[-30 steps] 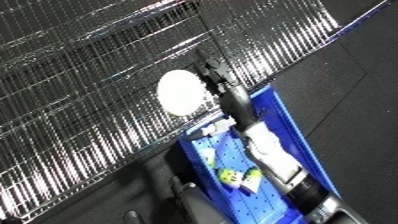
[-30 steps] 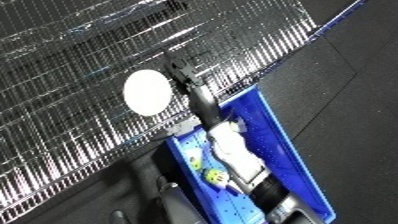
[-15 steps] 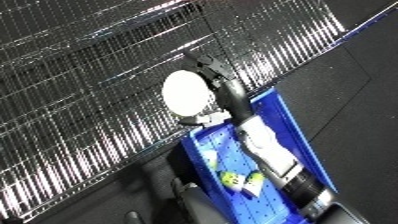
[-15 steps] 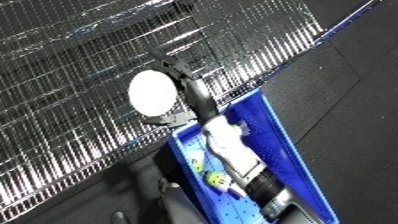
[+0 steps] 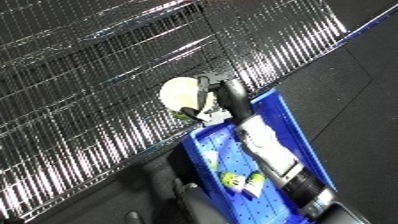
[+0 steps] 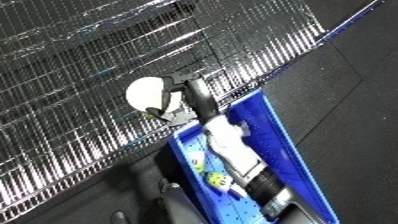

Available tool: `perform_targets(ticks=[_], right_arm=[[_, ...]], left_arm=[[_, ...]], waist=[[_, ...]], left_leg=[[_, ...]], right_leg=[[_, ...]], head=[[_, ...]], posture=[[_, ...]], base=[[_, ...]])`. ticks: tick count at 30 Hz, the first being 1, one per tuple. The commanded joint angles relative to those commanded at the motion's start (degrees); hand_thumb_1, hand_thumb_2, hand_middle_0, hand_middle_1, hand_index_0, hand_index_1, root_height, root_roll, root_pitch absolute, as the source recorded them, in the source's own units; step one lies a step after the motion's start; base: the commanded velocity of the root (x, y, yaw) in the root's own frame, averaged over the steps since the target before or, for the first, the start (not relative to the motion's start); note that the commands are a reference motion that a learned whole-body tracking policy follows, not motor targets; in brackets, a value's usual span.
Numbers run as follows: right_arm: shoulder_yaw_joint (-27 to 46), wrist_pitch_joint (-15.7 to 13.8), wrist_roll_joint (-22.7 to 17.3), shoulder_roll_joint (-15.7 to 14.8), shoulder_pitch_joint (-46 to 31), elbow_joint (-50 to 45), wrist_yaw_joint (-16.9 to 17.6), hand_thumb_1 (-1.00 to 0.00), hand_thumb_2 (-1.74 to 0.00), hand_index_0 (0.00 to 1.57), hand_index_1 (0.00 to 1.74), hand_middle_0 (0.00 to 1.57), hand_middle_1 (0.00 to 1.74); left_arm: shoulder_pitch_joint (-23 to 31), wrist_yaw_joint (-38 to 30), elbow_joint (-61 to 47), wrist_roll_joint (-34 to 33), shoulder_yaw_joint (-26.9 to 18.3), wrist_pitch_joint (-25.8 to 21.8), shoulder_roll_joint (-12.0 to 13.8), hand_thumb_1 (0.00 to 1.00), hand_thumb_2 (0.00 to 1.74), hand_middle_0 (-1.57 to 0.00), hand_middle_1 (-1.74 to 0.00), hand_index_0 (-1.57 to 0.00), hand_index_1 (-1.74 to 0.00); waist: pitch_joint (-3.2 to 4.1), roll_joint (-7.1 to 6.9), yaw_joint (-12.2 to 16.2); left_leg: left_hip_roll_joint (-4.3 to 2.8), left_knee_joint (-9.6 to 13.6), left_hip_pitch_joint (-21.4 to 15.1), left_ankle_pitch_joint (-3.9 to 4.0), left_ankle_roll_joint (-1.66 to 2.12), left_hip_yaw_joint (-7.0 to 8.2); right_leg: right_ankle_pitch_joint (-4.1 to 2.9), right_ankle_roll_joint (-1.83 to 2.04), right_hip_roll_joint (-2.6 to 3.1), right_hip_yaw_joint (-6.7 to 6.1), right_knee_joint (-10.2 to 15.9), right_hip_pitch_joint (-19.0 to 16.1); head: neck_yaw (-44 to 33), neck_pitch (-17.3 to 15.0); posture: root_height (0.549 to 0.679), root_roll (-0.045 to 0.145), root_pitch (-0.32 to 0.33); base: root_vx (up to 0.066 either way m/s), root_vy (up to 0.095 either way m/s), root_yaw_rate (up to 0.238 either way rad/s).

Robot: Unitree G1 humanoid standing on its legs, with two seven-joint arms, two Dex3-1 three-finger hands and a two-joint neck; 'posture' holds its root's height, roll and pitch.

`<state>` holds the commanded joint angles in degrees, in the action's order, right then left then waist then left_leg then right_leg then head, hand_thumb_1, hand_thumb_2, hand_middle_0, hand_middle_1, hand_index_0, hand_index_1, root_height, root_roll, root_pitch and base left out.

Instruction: Pick up the object and place it into the box

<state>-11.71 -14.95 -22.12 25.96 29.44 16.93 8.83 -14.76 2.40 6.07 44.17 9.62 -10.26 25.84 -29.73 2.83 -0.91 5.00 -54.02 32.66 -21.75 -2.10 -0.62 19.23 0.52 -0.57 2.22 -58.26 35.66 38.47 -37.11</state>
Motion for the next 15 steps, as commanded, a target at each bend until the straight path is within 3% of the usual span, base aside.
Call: perform_targets(ticks=[8, 12, 15], right_arm=[[2.01, -0.75, 0.78, 0.32, -2.21, -3.9, 2.36, -1.0, -1.74, 1.57, 1.74, 1.57, 1.74], [4.76, -1.05, 1.75, 0.4, -7.0, -10.59, 4.59, -1.0, -1.74, 1.57, 1.74, 1.57, 1.74], [5.77, -1.58, 2.25, 0.48, -9.02, -12.65, 5.3, -1.0, -1.74, 1.57, 1.74, 1.57, 1.74]], left_arm=[[0.88, 0.37, -0.53, 0.29, -0.74, -0.55, 0.42, 1.0, 1.74, -1.57, -1.74, -1.57, -1.74], [2.71, 0.4, -1.63, 0.1, -1.76, -0.95, 0.56, 1.0, 1.74, -1.57, -1.74, -1.57, -1.74], [3.41, 0.58, -1.94, -0.01, -2.16, -1.13, 0.59, 1.0, 1.74, -1.57, -1.74, -1.57, -1.74]], waist=[[0.77, -0.3, 0.59], [1.83, -0.8, 1.68], [2.21, -0.99, 2.14]], left_leg=[[-0.2, 2.25, -1.27, 0.61, 0.2, -0.07], [-0.57, 4.06, -2.53, 0.8, 0.1, 0.09], [-0.71, 4.68, -3.01, 0.85, 0.04, 0.17]], right_leg=[[-0.4, 0.39, 0.23, -0.31, 1.92, -1.32], [-0.74, 0.76, 0.72, -0.84, 3.68, -2.47], [-0.84, 0.89, 0.89, -1.06, 4.3, -2.9]], head=[[0.49, 1.89], [-0.15, 2.98], [0.07, 3.65]], posture=[[0.609, 0.066, 0.007], [0.614, 0.063, 0.012], [0.616, 0.062, 0.013]], base=[[-0.037, -0.01, -0.051], [-0.03, -0.004, -0.139], [-0.033, -0.003, -0.157]])
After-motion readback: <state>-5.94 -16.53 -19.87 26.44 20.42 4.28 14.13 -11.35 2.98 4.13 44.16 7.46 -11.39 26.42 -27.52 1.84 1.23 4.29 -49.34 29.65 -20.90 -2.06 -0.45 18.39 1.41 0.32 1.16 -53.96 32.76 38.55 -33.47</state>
